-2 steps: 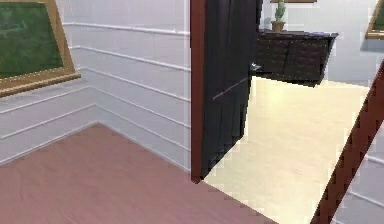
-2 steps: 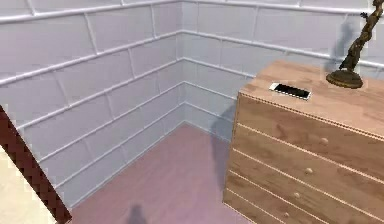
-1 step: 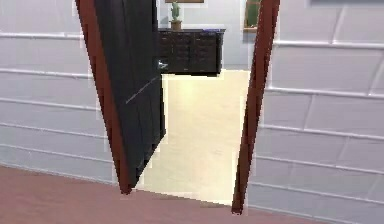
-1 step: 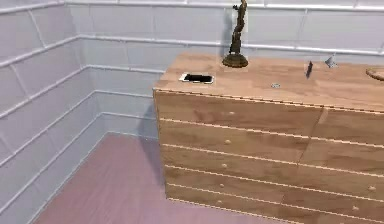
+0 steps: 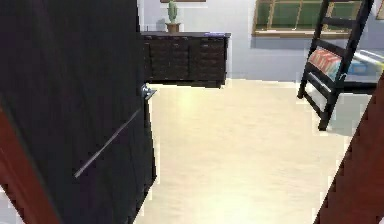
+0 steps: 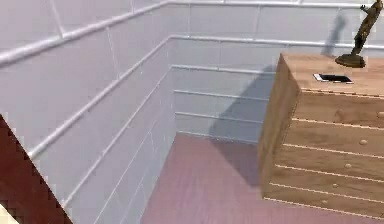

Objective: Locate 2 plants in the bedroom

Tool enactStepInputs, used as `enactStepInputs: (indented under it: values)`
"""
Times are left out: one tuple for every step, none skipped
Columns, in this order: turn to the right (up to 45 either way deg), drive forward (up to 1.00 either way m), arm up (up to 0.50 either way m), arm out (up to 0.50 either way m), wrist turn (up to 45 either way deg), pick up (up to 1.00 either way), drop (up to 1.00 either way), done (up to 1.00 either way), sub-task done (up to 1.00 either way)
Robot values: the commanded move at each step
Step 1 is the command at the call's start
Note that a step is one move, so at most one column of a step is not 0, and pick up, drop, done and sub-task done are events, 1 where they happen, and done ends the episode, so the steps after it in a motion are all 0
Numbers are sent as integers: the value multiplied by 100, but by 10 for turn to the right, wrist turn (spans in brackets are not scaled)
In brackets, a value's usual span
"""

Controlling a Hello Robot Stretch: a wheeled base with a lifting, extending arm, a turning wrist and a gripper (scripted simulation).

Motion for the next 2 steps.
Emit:
enactStepInputs:
  values:
    - [0, 100, 0, 0, 0, 0, 0, 0, 0]
    - [90, 0, 0, 0, 0, 0, 0, 0, 0]
